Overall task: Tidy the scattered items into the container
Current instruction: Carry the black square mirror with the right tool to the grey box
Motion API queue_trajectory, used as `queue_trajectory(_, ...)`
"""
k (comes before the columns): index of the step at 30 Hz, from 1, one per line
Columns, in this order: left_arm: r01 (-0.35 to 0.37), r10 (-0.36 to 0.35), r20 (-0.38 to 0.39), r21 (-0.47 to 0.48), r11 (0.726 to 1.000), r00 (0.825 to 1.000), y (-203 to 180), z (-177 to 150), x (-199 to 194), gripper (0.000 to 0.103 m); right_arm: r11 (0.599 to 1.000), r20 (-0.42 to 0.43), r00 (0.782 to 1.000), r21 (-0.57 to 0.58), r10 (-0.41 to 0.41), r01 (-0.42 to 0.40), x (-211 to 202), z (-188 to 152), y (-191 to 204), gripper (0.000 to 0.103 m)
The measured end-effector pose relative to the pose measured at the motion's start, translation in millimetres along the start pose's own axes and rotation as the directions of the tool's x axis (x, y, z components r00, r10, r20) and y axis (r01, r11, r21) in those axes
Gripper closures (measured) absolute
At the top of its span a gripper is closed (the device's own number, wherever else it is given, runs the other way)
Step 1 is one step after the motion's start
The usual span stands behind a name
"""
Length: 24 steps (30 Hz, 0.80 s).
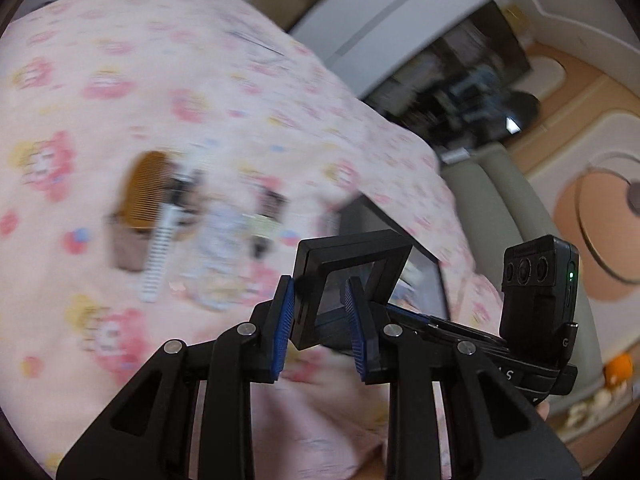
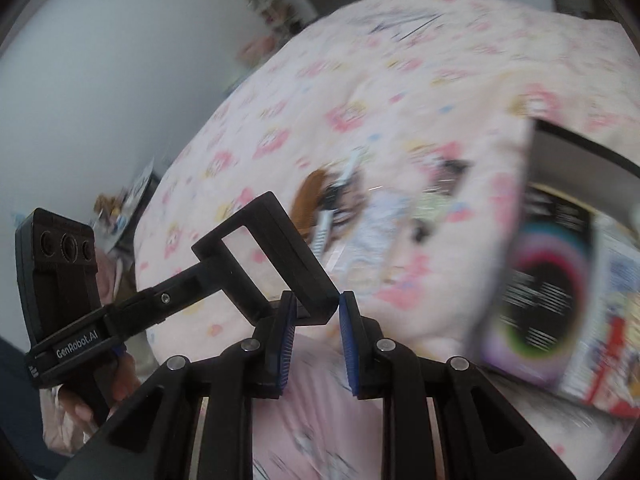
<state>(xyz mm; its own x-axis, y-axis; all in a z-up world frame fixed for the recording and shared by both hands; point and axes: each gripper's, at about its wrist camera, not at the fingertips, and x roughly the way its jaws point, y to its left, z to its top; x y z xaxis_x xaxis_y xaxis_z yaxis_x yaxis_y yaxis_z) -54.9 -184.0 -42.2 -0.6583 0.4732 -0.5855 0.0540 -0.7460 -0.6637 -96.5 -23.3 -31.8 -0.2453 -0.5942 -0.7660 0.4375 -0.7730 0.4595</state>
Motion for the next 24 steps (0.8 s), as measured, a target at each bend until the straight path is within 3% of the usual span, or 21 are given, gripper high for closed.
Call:
queue_trajectory(7, 0.052, -0.034, -0.142, 0.128, 0.990, 0.989, -90.8, -14.1, 82.3, 0.078, 0.989, 0.058, 0.992, 0.103, -0.111, 0.105, -68.0, -30.7, -84.5, 0.083)
queue_trajectory(14, 0.070, -0.010, -0.291, 0.197, 0.978, 0.957, -145.7, -30.4, 173.0, 0.078, 0.959, 0.035, 0.981, 0.222, -0.191, 0.179, -102.8, -52.5, -179.7, 0.082)
queue_trajectory(20, 0.038, 0.057, -0.433, 0.209, 0.977, 0.899, -155.5, -53.7, 243.5, 0.078, 0.919, -0.082, 0.965, 0.294, -0.249, 0.262, -86.7, -67.4, -232.2, 0.082)
queue_trajectory(24, 0.003, 0.104, -0.491, 0.211, 0.977, 0.865, -153.6, -66.1, 267.3, 0.076, 0.903, -0.084, 0.950, 0.295, -0.302, 0.313, -84.3, -71.7, -248.7, 0.082)
